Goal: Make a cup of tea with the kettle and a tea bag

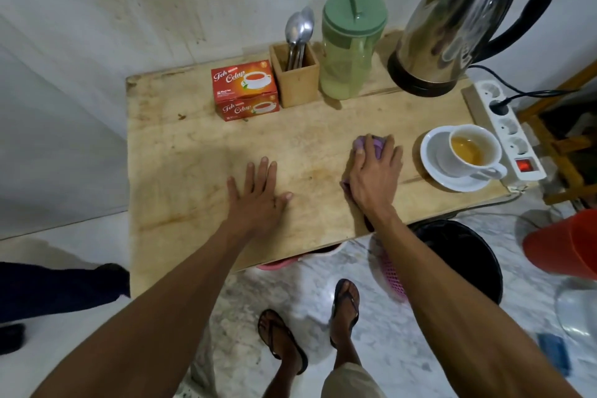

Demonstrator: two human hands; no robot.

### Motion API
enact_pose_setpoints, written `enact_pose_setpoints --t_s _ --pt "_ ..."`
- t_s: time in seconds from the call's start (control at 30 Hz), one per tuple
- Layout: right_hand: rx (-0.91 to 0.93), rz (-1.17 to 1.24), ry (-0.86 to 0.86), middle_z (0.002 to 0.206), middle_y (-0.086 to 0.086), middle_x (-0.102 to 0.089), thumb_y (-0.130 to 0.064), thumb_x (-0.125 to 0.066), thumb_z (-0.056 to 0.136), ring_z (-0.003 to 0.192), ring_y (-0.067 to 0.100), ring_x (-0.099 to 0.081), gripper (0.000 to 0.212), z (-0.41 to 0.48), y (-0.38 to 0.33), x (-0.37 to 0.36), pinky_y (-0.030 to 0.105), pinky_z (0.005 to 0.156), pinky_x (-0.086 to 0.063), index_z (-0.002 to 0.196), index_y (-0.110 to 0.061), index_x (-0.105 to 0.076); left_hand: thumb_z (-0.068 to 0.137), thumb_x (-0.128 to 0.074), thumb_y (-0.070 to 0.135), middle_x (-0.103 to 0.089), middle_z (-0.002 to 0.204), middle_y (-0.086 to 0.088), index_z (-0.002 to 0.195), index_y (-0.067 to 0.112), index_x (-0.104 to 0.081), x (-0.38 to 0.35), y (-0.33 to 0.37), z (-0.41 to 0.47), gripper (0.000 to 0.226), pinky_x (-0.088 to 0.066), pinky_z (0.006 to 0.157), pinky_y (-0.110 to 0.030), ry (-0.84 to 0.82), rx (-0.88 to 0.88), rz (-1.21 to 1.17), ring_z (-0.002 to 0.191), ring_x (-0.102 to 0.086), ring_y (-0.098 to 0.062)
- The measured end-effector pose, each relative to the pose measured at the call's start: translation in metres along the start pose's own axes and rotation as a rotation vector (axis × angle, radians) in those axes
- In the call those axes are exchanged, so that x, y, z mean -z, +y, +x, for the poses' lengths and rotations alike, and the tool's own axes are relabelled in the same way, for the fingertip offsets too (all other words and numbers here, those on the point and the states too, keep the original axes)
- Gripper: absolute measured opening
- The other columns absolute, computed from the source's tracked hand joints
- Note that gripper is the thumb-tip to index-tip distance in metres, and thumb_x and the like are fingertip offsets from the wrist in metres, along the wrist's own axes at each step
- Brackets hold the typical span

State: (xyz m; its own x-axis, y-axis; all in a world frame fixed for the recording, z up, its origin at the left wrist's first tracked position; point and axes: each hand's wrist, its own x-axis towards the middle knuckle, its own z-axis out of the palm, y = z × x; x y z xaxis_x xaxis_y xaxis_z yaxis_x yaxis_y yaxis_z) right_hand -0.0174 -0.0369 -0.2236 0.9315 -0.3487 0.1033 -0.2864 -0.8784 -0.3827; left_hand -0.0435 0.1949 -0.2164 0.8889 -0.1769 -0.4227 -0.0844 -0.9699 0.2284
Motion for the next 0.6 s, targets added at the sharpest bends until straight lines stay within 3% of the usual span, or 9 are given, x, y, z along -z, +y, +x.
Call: enact_pose_setpoints --t_s 0.13,0.23,0.27,0.33,0.4,0.5,0.57,0.6 --pt "0.336 0.086 -0.209 0.137 0.021 -0.049 -0.031 -0.035 0.098 0.122 0.042 -0.047 0.042 -0.027 -0.049 -0.028 0.050 0.103 -0.040 0.131 -0.015 -0.056 0.088 -0.003 0.067 0.016 0.164 0.004 0.155 0.023 0.011 -0.004 -0.009 -0.004 0.081 0.004 0.118 -0.059 0.065 -0.023 -0.010 0.151 0.014 -0.019" --pt "0.464 0.260 -0.339 0.110 0.007 -0.061 -0.044 -0.053 0.095 0.093 0.026 -0.061 0.027 -0.044 -0.068 -0.020 0.043 0.074 -0.050 0.120 -0.035 -0.060 0.078 0.011 0.069 0.014 0.164 0.001 0.155 0.019 0.009 -0.004 -0.022 -0.016 0.091 -0.001 0.119 -0.056 0.073 -0.021 0.005 0.151 0.011 -0.020" --pt "0.585 0.283 -0.391 0.113 0.007 -0.061 -0.035 -0.058 0.095 0.096 0.024 -0.061 0.031 -0.047 -0.069 -0.016 0.038 0.076 -0.049 0.126 -0.037 -0.060 0.080 0.013 0.070 0.009 0.165 -0.002 0.155 0.017 0.004 -0.005 -0.027 -0.022 0.093 -0.006 0.118 -0.058 0.087 -0.018 0.003 0.152 0.006 -0.022" --pt "0.736 0.245 -0.466 0.146 0.008 -0.048 -0.016 -0.055 0.096 0.132 0.029 -0.047 0.047 -0.039 -0.063 -0.012 0.035 0.107 -0.036 0.142 -0.027 -0.053 0.090 0.011 0.066 -0.014 0.163 -0.010 0.155 0.009 -0.016 -0.006 -0.038 -0.029 0.090 -0.024 0.112 -0.064 0.090 -0.002 0.018 0.150 -0.016 -0.030" --pt "0.595 0.223 -0.304 0.156 0.013 -0.036 -0.016 -0.051 0.098 0.142 0.032 -0.036 0.045 -0.015 -0.057 -0.013 0.033 0.114 -0.028 0.143 -0.017 -0.053 0.097 0.001 0.059 -0.031 0.157 -0.014 0.150 0.006 -0.031 -0.010 -0.048 -0.034 0.082 -0.036 0.104 -0.066 0.100 0.045 0.007 0.143 -0.033 -0.035" --pt "0.189 0.293 -0.074 0.139 0.022 -0.049 -0.027 -0.041 0.101 0.127 0.037 -0.047 0.041 0.024 -0.063 -0.024 0.046 0.109 -0.041 0.132 -0.007 -0.059 0.094 0.005 0.062 -0.019 0.161 -0.012 0.154 0.008 -0.020 -0.014 -0.055 -0.038 0.084 -0.023 0.112 -0.062 0.152 0.049 -0.011 0.147 -0.018 -0.032" --pt "0.148 0.184 -0.059 0.132 0.028 -0.052 -0.029 -0.032 0.101 0.123 0.043 -0.048 0.047 0.033 -0.081 -0.031 0.052 0.104 -0.041 0.128 -0.003 -0.060 0.093 0.003 0.064 -0.009 0.163 -0.009 0.155 0.010 -0.013 -0.016 -0.057 -0.038 0.083 -0.014 0.116 -0.059 0.156 0.039 -0.038 0.149 -0.006 -0.030" --pt "0.220 0.128 -0.082 0.130 0.029 -0.053 -0.028 -0.031 0.101 0.120 0.045 -0.048 0.047 0.030 -0.093 -0.034 0.053 0.102 -0.041 0.127 -0.003 -0.061 0.094 -0.004 0.063 -0.012 0.163 -0.010 0.155 0.010 -0.015 -0.018 -0.058 -0.037 0.081 -0.016 0.115 -0.060 0.169 0.040 -0.039 0.149 -0.010 -0.031"
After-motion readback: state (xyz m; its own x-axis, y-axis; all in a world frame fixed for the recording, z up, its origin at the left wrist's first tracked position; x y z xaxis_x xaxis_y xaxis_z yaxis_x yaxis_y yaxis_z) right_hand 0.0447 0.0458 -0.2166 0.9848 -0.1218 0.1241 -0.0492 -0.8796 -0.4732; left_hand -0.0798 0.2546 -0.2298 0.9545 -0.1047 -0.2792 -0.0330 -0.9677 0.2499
